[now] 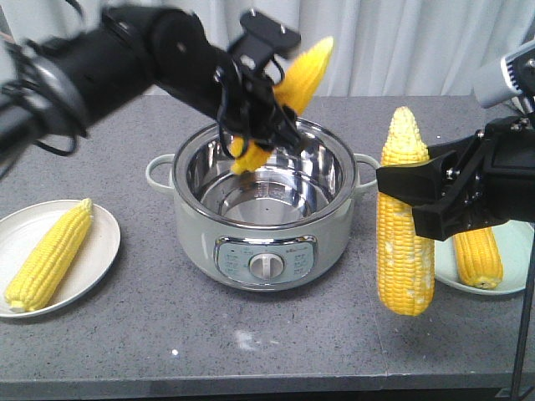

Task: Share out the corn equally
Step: 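Lift the cob out of the pot with the left gripper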

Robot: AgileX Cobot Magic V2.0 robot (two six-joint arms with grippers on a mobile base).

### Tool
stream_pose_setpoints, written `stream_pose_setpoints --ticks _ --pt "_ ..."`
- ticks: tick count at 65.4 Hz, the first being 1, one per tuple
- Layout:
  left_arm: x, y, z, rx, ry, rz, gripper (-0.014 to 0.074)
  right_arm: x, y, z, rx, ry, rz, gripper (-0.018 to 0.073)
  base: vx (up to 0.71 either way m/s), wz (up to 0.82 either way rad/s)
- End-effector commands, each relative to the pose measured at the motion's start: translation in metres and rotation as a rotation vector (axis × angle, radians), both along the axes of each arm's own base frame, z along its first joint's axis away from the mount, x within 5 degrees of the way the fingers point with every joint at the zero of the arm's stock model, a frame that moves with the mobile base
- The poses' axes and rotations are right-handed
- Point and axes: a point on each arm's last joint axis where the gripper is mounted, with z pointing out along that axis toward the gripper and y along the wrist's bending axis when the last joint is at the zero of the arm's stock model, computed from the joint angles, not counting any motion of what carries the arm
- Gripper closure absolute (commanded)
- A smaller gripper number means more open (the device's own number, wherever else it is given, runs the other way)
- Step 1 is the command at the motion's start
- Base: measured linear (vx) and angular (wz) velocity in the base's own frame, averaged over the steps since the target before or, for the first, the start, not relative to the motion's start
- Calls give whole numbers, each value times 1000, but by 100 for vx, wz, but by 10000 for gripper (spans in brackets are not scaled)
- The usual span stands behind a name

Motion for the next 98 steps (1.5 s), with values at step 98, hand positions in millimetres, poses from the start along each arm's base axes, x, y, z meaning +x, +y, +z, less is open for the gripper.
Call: stream_pose_setpoints --ticks 98 --pt "-249 165 41 -260 -347 47 242 -1 -3 16 40 -75 -31 406 0 0"
